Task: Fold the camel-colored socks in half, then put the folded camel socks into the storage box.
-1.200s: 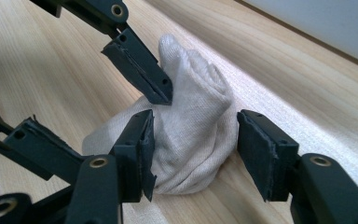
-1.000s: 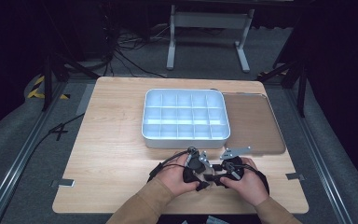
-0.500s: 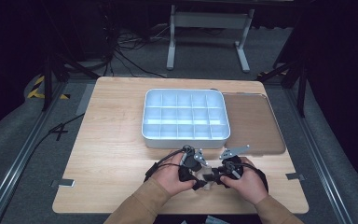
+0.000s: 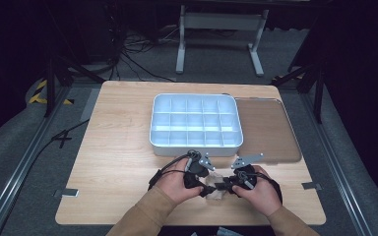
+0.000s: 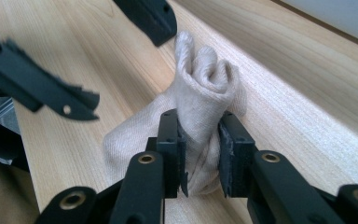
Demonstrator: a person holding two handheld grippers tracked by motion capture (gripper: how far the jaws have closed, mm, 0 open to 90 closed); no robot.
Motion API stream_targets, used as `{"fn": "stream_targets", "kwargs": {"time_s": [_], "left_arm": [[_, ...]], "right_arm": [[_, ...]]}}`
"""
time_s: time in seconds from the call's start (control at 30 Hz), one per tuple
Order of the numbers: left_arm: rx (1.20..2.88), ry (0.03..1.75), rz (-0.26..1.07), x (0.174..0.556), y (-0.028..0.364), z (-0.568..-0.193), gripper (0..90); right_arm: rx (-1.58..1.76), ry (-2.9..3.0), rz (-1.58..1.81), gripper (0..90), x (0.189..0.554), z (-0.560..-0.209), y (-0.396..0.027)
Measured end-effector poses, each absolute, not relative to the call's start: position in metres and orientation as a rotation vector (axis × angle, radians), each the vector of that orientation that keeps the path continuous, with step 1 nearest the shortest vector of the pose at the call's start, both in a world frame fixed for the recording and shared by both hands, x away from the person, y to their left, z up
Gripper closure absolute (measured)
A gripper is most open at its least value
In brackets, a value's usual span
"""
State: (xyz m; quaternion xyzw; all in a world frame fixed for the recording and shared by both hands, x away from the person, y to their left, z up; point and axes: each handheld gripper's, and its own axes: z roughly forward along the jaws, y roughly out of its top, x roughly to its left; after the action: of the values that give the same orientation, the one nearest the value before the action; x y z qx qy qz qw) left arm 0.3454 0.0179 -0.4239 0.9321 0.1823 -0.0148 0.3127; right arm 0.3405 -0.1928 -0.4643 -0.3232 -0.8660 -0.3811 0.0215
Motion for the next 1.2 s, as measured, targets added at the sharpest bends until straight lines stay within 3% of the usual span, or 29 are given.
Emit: {"fn": "stream_targets", "kwargs": {"time_s": [0.43, 1.2], "left_arm": [[2.443, 0.501, -0.023, 0.348, 0.027, -0.418, 42.4], [2.428, 0.515, -0.016, 0.351, 0.034, -0.414, 42.6]], "right_arm": [[-0.988, -2.694, -1.198, 75.5, 0.339, -0.46, -0.194], [-1.047, -2.687, -1.349, 75.6, 0.338, -0.42, -0.222]]}}
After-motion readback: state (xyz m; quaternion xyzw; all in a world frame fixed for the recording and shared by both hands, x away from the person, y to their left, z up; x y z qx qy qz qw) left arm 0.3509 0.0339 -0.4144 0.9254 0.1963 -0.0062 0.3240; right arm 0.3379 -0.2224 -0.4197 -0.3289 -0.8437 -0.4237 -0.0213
